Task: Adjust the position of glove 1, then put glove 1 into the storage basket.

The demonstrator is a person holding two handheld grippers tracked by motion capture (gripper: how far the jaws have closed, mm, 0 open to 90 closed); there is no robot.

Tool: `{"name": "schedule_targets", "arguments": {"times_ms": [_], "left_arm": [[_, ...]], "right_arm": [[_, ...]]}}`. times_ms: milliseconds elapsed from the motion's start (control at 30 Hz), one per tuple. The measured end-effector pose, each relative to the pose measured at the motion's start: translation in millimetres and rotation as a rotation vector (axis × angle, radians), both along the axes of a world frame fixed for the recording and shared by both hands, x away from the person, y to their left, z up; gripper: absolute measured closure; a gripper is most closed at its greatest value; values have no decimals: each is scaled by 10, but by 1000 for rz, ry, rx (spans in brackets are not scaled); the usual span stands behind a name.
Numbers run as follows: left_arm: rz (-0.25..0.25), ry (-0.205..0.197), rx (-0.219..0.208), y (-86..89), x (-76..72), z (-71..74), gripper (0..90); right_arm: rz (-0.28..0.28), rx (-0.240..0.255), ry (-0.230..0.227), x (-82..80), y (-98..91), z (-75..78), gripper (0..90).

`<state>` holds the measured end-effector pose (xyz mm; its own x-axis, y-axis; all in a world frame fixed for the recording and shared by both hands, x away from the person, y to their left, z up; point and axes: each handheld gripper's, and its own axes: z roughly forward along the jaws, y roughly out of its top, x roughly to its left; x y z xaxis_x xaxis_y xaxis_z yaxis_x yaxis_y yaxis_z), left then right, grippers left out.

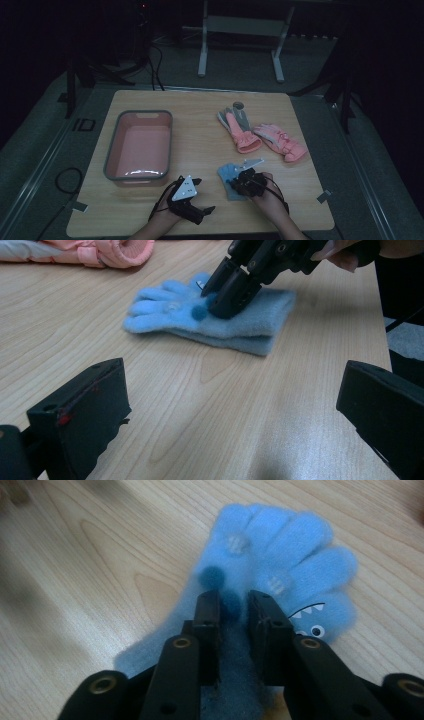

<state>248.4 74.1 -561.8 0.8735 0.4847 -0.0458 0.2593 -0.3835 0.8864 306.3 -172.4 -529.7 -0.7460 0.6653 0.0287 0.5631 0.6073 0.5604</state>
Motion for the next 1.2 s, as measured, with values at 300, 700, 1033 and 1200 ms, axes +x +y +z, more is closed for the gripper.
{"name": "schedule_targets", "arguments": {"times_ms": [300, 700, 1033, 1200], "left_arm": [[66, -63, 45, -15, 4, 27, 6], [-112, 6, 43, -305, 74, 216, 51], [-309, -104, 182, -792, 176, 189, 253], [-355, -128, 251, -935, 226, 132, 312]], "right_arm": [[30, 111, -52, -30, -161, 312, 265], [-63, 215, -98, 133, -573, 427, 144], [-81, 211, 24, 371, -403, 191, 227], [-89, 162, 2, 472, -248, 52, 237]]}}
